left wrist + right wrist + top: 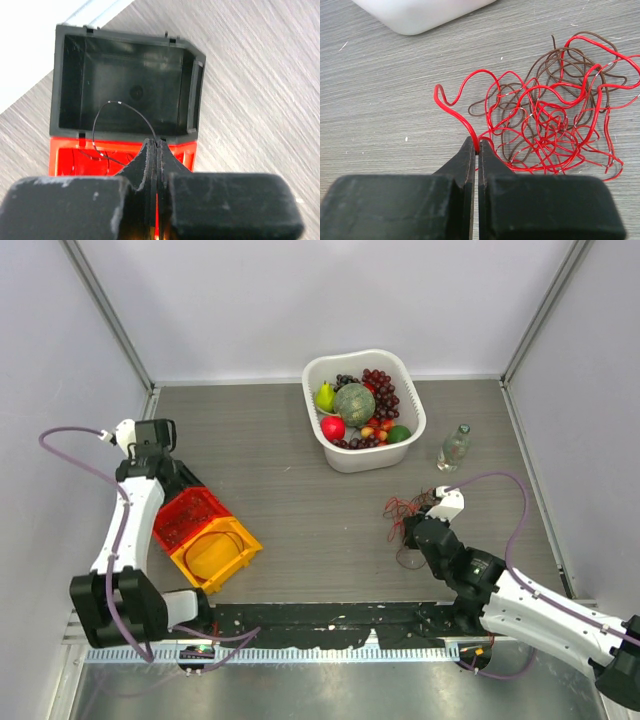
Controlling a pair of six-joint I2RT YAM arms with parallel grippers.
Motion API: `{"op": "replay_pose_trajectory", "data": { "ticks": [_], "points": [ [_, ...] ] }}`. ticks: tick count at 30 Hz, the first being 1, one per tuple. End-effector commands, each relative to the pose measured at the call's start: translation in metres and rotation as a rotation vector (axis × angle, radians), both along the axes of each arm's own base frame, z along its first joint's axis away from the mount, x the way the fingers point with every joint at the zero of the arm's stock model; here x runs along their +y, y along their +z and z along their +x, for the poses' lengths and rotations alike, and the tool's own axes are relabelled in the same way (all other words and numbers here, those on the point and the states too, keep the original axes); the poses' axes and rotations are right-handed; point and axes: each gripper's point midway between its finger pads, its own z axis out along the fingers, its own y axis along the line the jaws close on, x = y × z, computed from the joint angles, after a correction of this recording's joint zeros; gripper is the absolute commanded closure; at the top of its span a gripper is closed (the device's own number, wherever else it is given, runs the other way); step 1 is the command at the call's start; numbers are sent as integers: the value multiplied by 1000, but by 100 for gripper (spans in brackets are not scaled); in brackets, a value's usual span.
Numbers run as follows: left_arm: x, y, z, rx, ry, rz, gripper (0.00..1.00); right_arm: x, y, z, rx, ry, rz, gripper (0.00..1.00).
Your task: Untangle the cables
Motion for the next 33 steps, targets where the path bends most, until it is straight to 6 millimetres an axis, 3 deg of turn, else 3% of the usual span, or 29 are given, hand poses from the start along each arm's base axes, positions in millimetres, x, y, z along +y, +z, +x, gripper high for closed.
{"op": "replay_pose_trajectory", "data": {
  "ticks": [1, 8, 12, 15, 20, 21, 23, 28, 33],
  "points": [
    [-29, -24, -35, 23, 65, -179, 100, 6, 14, 8, -37, -1, 31, 99],
    [-44, -60, -76, -44, 232, -320, 100, 10, 16, 8, -31, 9, 47, 99],
    [-50, -81, -75, -16, 219, -353, 100, 13, 16, 7, -25, 19, 65, 99],
    [-48, -80, -62, 10, 167, -327, 94, 13, 17, 6, -11, 15, 74, 99],
    [-42, -57, -53, -42, 128, -283, 55, 6, 20, 3, 9, -5, 57, 99],
    [-42, -51, -52, -56, 116, -275, 45, 0, 21, 4, 9, -35, 46, 99],
    [-43, -38, -53, -83, 86, -271, 34, -14, 20, 5, 33, -112, 20, 99],
    [-53, 0, -53, -169, -13, -267, 23, -49, 16, 13, 115, -288, 49, 98],
    [-69, 31, -50, -215, -170, -228, 24, -97, 12, 30, 133, -415, 70, 98]
  ]
}}
